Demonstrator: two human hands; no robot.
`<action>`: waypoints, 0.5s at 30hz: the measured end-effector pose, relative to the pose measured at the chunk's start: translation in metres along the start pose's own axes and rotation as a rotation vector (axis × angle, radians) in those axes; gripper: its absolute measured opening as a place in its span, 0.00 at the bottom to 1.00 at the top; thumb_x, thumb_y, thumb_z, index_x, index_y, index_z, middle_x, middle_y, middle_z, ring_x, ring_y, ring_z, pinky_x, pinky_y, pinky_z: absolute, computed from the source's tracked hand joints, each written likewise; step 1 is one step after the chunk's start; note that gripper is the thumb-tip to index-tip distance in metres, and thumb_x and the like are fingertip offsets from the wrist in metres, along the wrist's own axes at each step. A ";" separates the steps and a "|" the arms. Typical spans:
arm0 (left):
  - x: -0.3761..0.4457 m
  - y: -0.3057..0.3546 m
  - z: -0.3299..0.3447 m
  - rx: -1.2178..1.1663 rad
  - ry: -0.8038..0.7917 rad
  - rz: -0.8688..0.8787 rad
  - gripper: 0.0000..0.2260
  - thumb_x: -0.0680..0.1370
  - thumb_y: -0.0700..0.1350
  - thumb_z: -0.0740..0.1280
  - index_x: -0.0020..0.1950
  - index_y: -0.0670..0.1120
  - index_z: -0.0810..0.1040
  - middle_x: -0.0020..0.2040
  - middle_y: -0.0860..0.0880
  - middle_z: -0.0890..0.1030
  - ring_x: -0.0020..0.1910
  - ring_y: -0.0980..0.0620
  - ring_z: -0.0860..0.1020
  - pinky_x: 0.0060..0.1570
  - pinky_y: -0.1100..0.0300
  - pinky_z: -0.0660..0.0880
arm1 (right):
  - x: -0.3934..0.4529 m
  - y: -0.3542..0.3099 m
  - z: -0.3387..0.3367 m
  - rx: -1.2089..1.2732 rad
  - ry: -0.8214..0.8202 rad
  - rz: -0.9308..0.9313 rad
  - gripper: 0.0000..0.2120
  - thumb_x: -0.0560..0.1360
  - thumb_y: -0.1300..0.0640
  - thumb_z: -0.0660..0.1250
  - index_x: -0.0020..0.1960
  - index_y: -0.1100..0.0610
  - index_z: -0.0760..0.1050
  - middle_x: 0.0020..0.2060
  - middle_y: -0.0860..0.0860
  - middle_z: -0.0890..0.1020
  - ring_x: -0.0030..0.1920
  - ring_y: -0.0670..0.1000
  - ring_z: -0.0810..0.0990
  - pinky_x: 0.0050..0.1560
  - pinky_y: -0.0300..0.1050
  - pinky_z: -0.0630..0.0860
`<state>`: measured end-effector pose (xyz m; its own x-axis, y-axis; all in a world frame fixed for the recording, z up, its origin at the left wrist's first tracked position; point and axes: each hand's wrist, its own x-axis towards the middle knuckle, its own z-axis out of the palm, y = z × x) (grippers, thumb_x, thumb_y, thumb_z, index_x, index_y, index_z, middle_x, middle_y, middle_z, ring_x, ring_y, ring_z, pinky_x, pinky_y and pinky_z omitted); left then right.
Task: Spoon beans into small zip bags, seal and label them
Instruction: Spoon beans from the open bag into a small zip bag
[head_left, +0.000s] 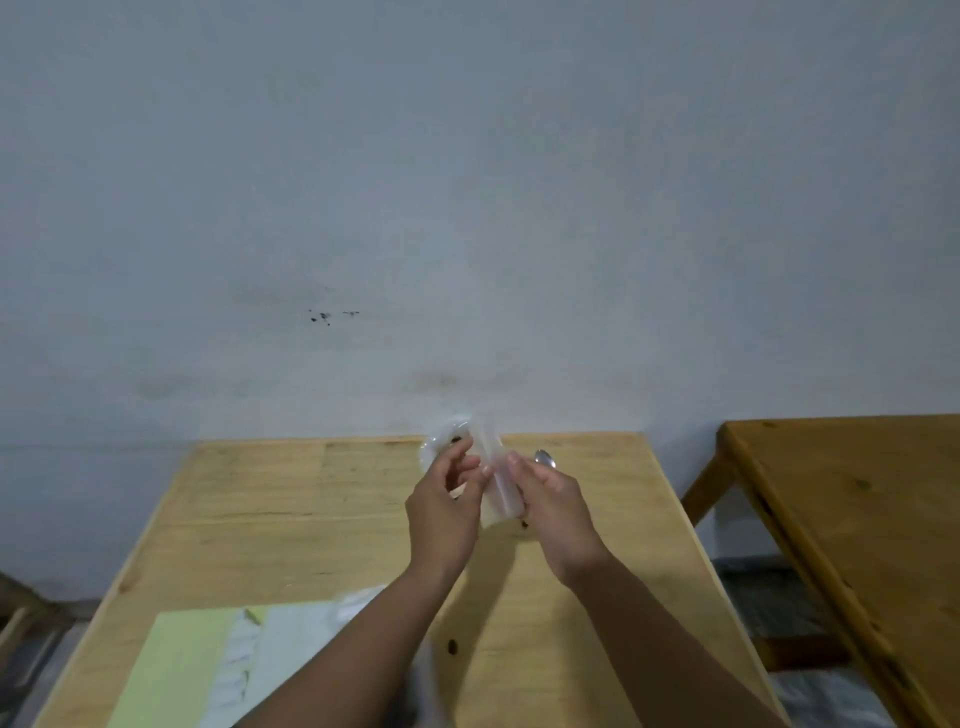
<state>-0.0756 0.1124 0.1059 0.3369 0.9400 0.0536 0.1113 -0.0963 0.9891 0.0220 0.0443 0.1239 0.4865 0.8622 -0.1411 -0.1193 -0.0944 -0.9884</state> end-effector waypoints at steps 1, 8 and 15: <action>0.002 -0.002 -0.007 0.002 0.003 0.000 0.15 0.75 0.43 0.70 0.61 0.52 0.77 0.44 0.60 0.82 0.44 0.71 0.77 0.44 0.80 0.69 | 0.001 0.000 0.007 0.005 -0.011 0.002 0.12 0.78 0.49 0.62 0.51 0.52 0.83 0.48 0.52 0.85 0.52 0.50 0.82 0.53 0.45 0.77; 0.013 -0.013 -0.034 -0.164 0.005 -0.104 0.07 0.78 0.47 0.67 0.53 0.58 0.80 0.49 0.56 0.84 0.46 0.62 0.82 0.52 0.60 0.78 | 0.008 0.001 0.038 0.033 -0.066 -0.016 0.10 0.77 0.55 0.63 0.54 0.53 0.81 0.52 0.52 0.84 0.56 0.50 0.81 0.57 0.45 0.77; 0.023 -0.011 -0.033 -0.282 -0.009 -0.170 0.10 0.75 0.49 0.70 0.56 0.52 0.82 0.50 0.54 0.84 0.49 0.57 0.82 0.53 0.55 0.79 | 0.023 0.003 0.039 0.011 -0.087 -0.057 0.11 0.74 0.53 0.68 0.55 0.53 0.81 0.48 0.50 0.85 0.47 0.45 0.82 0.48 0.35 0.76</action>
<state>-0.1005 0.1458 0.1009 0.3437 0.9320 -0.1151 -0.0964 0.1569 0.9829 -0.0005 0.0836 0.1202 0.4162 0.9059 -0.0789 -0.1034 -0.0391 -0.9939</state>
